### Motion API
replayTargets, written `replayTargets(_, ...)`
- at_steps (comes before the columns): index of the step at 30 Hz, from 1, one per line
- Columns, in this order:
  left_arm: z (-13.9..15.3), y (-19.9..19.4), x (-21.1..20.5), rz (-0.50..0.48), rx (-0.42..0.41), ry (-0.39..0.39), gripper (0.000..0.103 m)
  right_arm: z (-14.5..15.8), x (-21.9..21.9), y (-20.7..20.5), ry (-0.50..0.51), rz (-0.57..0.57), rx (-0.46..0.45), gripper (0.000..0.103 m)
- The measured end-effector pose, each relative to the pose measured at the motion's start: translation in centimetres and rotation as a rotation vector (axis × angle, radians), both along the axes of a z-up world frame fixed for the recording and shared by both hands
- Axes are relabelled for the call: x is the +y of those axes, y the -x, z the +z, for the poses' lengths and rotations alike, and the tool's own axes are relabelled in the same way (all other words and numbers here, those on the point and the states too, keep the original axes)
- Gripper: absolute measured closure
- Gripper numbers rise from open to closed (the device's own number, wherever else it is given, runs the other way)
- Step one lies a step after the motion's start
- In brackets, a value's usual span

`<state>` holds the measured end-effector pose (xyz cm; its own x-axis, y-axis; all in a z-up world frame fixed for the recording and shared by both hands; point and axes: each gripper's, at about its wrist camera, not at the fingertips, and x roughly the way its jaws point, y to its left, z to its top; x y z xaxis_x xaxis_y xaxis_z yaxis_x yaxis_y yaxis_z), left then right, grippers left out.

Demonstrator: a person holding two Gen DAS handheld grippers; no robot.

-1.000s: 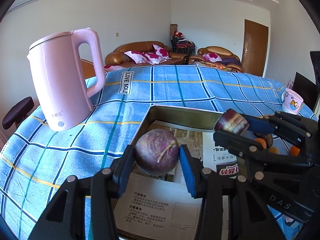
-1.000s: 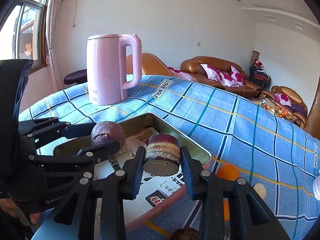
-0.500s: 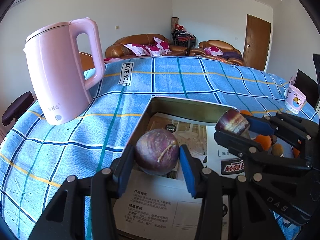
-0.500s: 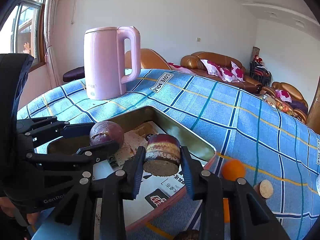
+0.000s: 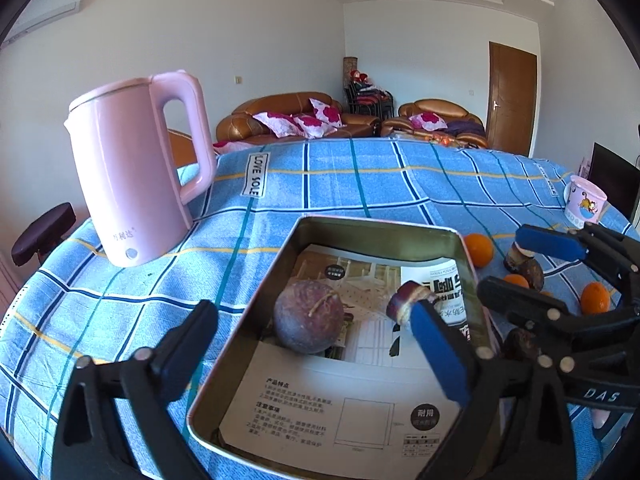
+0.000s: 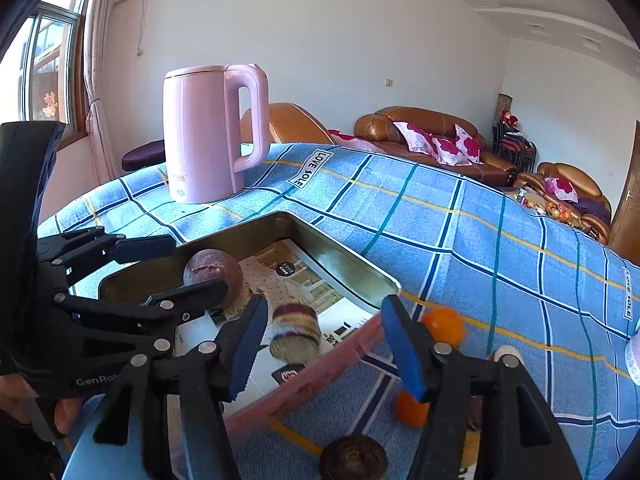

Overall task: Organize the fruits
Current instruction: 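Open the left tool to drop the purple fruit while the right tool releases the cake, then grasp the dark brown round fruit with the right tool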

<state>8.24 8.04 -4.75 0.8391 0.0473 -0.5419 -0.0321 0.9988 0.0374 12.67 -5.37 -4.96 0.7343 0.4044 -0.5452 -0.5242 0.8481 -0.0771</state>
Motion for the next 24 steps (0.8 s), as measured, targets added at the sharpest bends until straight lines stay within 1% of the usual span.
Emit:
replayTargets(1,0.2,0.3,-0.1,-0.003,-0.015,0.003,0.0,0.1,-0.8,0.5,0.009,-0.012,-0.013,0.036)
replayTargets(3,0.3,0.5,-0.3,-0.005,-0.017,0.019,0.0,0.1,-2.3,1.2,0.027,-0.044,-0.028,0.036)
replayTargets(6,0.2,0.5,-0.7,0.007,-0.01,0.03,0.0,-0.3,-3.6,2.0,0.05,-0.051,-0.014,0.036)
replayTargets(10,0.3,0.9,-0.9,0.025,-0.022,0.028,0.0,-1.2,-3.7,2.9,0.086,-0.032,0.019,0.036)
replayTargets(14,0.3,1.1,-1.1,0.028,-0.021,0.024,0.0,-1.5,-3.2,3.1,0.088,-0.01,0.06,0.037)
replayTargets(15,0.3,1.1,-1.1,0.029,-0.022,0.025,0.0,-1.7,-3.0,3.0,0.094,-0.005,0.078,0.039)
replayTargets(16,0.3,1.2,-1.2,0.03,-0.022,0.027,0.0,-1.9,-2.9,2.9,0.103,-0.001,0.089,0.046)
replayTargets(17,0.2,1.1,-1.1,0.032,-0.021,0.03,0.0,-2.1,-2.8,2.7,0.113,-0.005,0.099,0.051)
replayTargets(18,0.2,1.2,-1.1,0.032,-0.021,0.033,0.0,-2.4,-2.7,2.5,0.128,-0.012,0.115,0.052)
replayTargets(19,0.2,1.2,-1.1,0.032,-0.021,0.036,0.0,-2.7,-2.6,2.3,0.135,-0.01,0.137,0.057)
replayTargets(21,0.2,1.2,-1.2,0.029,-0.021,0.039,0.0,-3.1,-2.5,1.9,0.128,0.017,0.177,0.058)
replayTargets(24,0.3,1.4,-1.6,0.02,-0.024,0.042,0.0,-3.9,-2.2,1.2,0.141,0.027,0.242,0.059)
